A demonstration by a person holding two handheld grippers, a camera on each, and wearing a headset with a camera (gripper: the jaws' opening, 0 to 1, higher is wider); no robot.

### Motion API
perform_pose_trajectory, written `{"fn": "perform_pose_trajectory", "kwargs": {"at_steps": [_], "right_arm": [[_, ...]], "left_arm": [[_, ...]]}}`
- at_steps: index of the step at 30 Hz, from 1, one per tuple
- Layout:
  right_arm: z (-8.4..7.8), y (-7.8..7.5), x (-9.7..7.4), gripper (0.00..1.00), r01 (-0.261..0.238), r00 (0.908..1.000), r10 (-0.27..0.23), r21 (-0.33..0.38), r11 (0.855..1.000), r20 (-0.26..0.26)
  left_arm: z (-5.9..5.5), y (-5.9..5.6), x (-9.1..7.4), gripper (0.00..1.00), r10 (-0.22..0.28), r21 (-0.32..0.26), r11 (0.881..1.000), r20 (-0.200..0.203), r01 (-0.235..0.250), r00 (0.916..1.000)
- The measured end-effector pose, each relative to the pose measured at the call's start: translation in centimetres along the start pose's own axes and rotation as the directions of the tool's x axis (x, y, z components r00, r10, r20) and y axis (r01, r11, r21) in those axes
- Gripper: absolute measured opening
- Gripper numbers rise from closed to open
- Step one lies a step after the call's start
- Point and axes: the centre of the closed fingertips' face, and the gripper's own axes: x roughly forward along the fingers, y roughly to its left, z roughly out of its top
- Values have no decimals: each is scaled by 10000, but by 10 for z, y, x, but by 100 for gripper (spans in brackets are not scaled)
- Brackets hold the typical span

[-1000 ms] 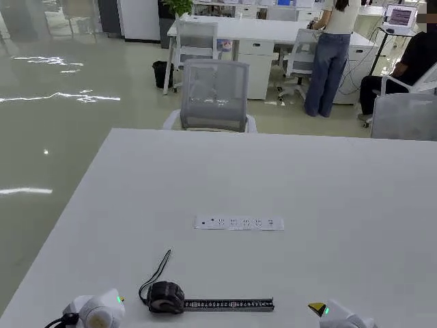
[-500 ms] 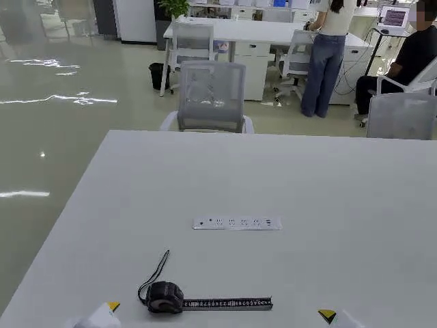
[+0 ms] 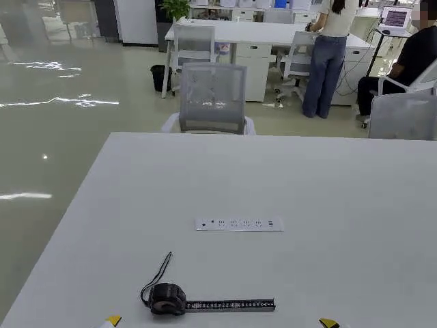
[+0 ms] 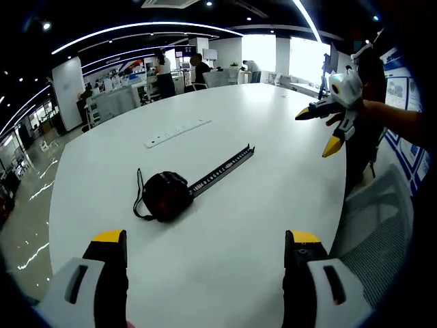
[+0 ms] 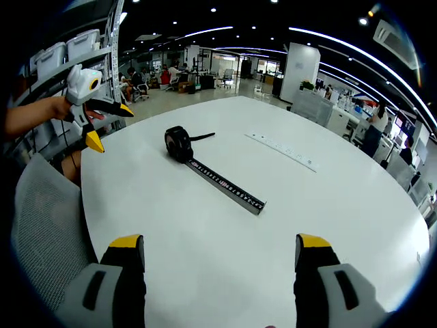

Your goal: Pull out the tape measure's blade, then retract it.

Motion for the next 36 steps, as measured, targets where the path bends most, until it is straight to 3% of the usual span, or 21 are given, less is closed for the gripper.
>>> {"fn": "perform_pose_trajectory", "kwargs": {"at_steps": [4,11,16,24,36], "right_arm": [[5,0,-4,93,244,9995,-249,252,9994,204],[0,6,-4,94,393,9992,-394,264,9989,57],[-3,7,-6,94,487,9988,-486,106,9988,-102],[6,7,-12,94,611,9978,-620,357,9975,226],[5,8,-14,94,637,9972,-661,674,9957,343]], "left_arm": [[2,0,-5,97,200,-152,9997,129,-198,9997],[5,-3,-10,97,443,-520,9978,432,-421,9981],[4,-7,-12,99,512,-536,9974,380,-491,9980],[6,-9,-12,99,695,-834,9944,444,-656,9966],[10,-10,-10,99,1006,-1264,9876,583,-926,9932]]}}
